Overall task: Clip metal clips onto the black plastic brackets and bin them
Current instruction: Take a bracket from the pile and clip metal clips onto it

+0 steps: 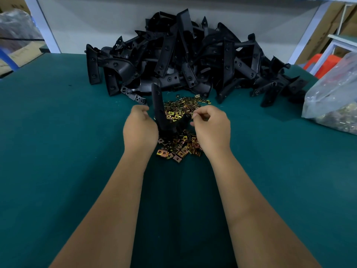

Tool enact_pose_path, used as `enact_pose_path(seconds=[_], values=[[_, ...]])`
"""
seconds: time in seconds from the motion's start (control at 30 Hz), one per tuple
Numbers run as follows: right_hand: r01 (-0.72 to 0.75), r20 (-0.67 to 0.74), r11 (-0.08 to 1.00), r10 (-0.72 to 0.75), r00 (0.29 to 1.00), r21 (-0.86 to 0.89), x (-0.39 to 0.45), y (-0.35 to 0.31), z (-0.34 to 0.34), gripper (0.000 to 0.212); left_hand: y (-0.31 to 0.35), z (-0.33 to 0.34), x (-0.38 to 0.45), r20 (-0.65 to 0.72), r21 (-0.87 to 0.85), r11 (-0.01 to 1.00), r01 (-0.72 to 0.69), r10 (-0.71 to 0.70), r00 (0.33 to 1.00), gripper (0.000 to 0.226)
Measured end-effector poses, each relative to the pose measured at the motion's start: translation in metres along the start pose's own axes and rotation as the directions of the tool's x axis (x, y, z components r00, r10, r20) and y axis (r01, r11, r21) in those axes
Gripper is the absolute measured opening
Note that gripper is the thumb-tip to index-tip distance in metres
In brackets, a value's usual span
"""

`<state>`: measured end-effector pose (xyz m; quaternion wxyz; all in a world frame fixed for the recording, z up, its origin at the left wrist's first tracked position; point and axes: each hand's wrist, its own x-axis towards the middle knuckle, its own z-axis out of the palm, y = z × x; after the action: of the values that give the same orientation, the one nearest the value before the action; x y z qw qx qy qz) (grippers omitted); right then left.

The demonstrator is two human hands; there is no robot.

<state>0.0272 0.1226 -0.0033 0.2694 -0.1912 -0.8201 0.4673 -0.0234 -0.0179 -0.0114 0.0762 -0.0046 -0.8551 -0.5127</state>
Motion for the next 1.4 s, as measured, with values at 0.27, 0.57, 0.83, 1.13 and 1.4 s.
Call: enact_pose_path(seconds=[0.27,0.57,0.83,1.13,1.4], values=[[0.053,0.043,0.996,-0.050,0.998,-0.072,-0.001,0.000,0.004,0.011,0.004,0.009,-0.005,0.077,0.354,0.921,-0.162,0.144,0.987,0.033],[0.007,-0.011,0.987,-0.005,1.000,0.163,-0.001,-0.003,0.004,0.018,0.010,0.008,-0.012,-0.085,-0.016,0.938,-0.347,0.344,0.935,0.019],[-0.179,0.106,0.791,0.143,0.984,0.585,-0.003,-0.011,0.001,0.017,0.016,0.010,-0.001,0.246,-0.897,0.302,0.324,-0.267,0.932,0.022],[-0.352,0.340,0.498,0.119,0.933,0.792,-0.007,-0.016,0.006,0.017,0.016,0.010,-0.006,0.271,-0.879,0.351,0.322,-0.189,0.944,0.021],[-0.386,0.376,0.481,0.121,0.919,0.787,-0.007,-0.016,0.004,0.012,0.016,0.009,-0.005,0.257,-0.870,0.380,0.312,-0.191,0.947,0.020]])
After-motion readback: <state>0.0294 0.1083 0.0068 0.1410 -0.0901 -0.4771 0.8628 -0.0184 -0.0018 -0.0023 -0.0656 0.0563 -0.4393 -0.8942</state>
